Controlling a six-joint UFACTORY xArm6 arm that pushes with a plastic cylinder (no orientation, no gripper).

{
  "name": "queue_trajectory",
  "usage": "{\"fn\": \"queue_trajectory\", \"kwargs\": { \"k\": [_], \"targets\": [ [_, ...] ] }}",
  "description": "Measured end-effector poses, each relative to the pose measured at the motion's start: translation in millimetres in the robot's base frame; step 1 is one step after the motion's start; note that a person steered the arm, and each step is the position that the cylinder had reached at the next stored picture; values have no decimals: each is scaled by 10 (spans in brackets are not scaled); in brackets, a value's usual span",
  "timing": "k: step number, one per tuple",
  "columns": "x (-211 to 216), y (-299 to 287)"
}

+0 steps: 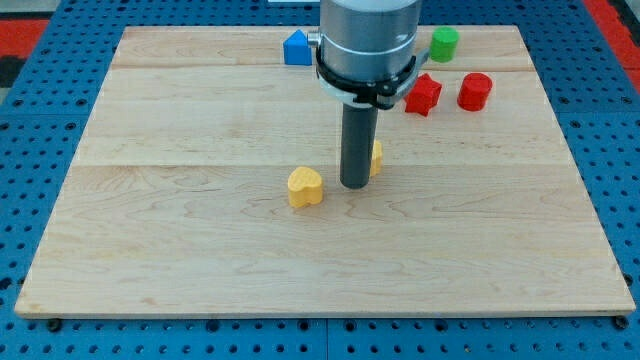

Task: Move the yellow hexagon towards green star

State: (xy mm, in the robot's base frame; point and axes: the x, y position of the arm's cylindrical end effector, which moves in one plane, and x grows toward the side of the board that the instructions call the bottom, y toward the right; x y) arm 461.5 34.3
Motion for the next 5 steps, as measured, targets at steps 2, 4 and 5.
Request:
{"fn": "queue_trajectory", "kwargs": {
  "k": [2, 4, 5],
  "targets": [
    [-245, 229],
    [-571, 241],
    [-670, 241]
  ]
}}
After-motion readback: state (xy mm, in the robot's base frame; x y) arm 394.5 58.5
